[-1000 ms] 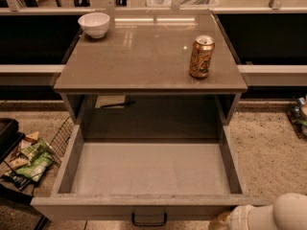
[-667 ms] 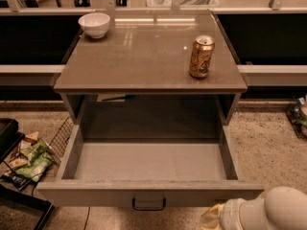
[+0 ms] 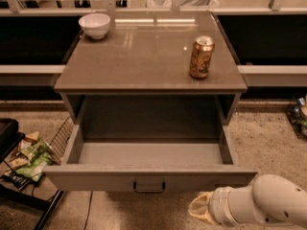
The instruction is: Close top drawer
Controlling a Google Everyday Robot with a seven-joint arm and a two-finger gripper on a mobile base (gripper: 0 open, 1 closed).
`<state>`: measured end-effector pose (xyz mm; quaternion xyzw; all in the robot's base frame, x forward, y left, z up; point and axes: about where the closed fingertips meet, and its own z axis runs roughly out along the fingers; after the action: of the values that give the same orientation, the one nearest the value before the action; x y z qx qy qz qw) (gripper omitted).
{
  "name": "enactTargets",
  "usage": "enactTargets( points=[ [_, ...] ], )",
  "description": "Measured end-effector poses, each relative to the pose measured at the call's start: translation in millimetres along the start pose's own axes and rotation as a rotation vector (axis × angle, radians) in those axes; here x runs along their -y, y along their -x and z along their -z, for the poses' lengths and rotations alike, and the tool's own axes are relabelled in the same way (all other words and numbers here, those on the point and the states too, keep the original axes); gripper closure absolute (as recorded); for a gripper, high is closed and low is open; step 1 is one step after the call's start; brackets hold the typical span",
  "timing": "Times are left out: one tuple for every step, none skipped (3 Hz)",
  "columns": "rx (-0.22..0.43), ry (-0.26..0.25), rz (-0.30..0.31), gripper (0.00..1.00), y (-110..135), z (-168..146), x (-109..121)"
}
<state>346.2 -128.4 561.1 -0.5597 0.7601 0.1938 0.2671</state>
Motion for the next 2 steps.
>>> enactTargets(
  points=[
    [0.031,-0.014,0.011,1.00,7.1,-2.6,36.0],
    [0.054,-0.030,0.031,1.00,17.7,2.3,86.8]
  ],
)
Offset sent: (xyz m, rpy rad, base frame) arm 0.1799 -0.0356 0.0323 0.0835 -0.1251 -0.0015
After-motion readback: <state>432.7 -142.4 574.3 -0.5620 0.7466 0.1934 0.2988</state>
